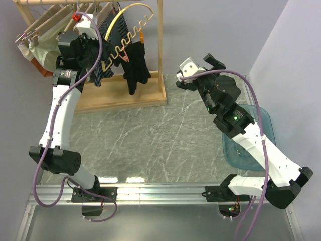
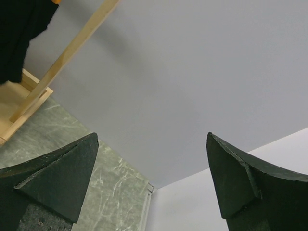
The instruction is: Clip the underwear to the hanger
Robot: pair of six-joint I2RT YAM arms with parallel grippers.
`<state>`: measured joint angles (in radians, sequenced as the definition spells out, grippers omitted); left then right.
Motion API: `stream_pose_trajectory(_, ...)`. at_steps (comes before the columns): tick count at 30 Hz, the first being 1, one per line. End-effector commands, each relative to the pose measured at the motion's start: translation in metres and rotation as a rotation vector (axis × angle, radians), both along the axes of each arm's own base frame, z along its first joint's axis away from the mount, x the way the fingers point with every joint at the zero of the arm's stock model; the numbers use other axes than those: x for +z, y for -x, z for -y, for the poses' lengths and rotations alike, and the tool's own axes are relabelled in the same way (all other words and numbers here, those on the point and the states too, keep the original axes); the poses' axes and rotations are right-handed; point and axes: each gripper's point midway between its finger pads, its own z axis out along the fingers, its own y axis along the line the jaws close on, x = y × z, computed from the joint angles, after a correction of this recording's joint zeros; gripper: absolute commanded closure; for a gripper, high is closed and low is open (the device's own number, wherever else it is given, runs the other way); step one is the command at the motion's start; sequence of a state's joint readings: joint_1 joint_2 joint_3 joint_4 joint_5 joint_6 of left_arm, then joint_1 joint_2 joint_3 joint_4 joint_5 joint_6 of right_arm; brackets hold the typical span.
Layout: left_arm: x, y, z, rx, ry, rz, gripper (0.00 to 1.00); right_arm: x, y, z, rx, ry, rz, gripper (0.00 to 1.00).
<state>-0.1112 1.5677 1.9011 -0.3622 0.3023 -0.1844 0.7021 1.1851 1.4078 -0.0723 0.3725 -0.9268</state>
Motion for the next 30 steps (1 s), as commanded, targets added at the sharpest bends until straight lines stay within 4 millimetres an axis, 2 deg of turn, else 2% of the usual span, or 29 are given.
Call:
stream_pose_trajectory(1,0.036,-0.001,0.002,0.012,0.009,0.131,1.0,0.021,0.0,0.002,0.0,-0.061,0.045,0.0)
stream_pose_trajectory(8,0.008,-0.013,0.004,0.033,-0.031,0.064,1.0,0.013,-0.003,0.003,-0.012,-0.046,0.04,0.0)
stream_pose_trajectory(12,0.005,-0.012,0.004,0.037,-0.039,0.062,0.99,0.01,-0.004,0.002,-0.009,-0.048,0.03,0.0)
stream_pose_trajectory(13,0.003,-0.011,0.006,0.034,-0.041,0.06,0.96,0.011,-0.004,0.003,-0.011,-0.05,0.029,0.0)
stream_pose_trajectory(16,0.008,-0.007,0.007,0.025,-0.043,0.071,0.77,0.011,-0.004,0.003,-0.012,-0.049,0.028,0.0)
stream_pose_trajectory(17,0.012,-0.006,0.007,0.027,-0.042,0.077,0.65,0.01,-0.004,0.002,-0.01,-0.049,0.025,0.0)
stream_pose_trajectory(18,0.014,-0.004,0.006,0.03,-0.043,0.075,0.59,0.01,-0.004,0.003,-0.012,-0.05,0.023,0.0)
stream_pose_trajectory(20,0.028,0.002,0.004,0.038,-0.04,0.101,0.45,0.01,-0.004,0.003,-0.011,-0.052,0.018,0.0)
stream_pose_trajectory(21,0.035,0.007,0.002,0.043,-0.042,0.114,0.42,0.009,-0.005,0.002,-0.009,-0.053,0.015,0.0)
stream_pose_trajectory(23,0.044,0.014,-0.002,0.058,-0.043,0.133,0.22,0.01,-0.004,0.003,-0.011,-0.054,0.016,0.0)
stream_pose_trajectory(24,0.056,0.024,-0.005,0.067,-0.045,0.161,0.13,0.01,-0.004,0.003,-0.012,-0.054,0.014,0.0)
stream_pose_trajectory(25,0.059,0.027,-0.009,0.084,-0.045,0.169,0.07,0.011,-0.005,0.003,-0.013,-0.057,0.014,0.0)
stream_pose_trajectory(26,0.069,0.039,-0.012,0.094,-0.043,0.193,0.01,0.01,-0.006,0.004,-0.015,-0.063,0.008,0.0)
stream_pose_trajectory(28,0.078,0.053,-0.014,0.092,-0.041,0.217,0.01,0.014,-0.005,0.006,-0.017,-0.074,0.009,0.0)
stream_pose_trajectory(29,0.088,0.068,-0.015,0.086,-0.038,0.244,0.01,0.013,-0.006,0.007,-0.019,-0.078,0.001,0.0)
stream_pose_trajectory(30,0.087,0.074,-0.014,0.075,-0.038,0.241,0.01,0.012,-0.005,0.007,-0.015,-0.081,-0.005,0.0)
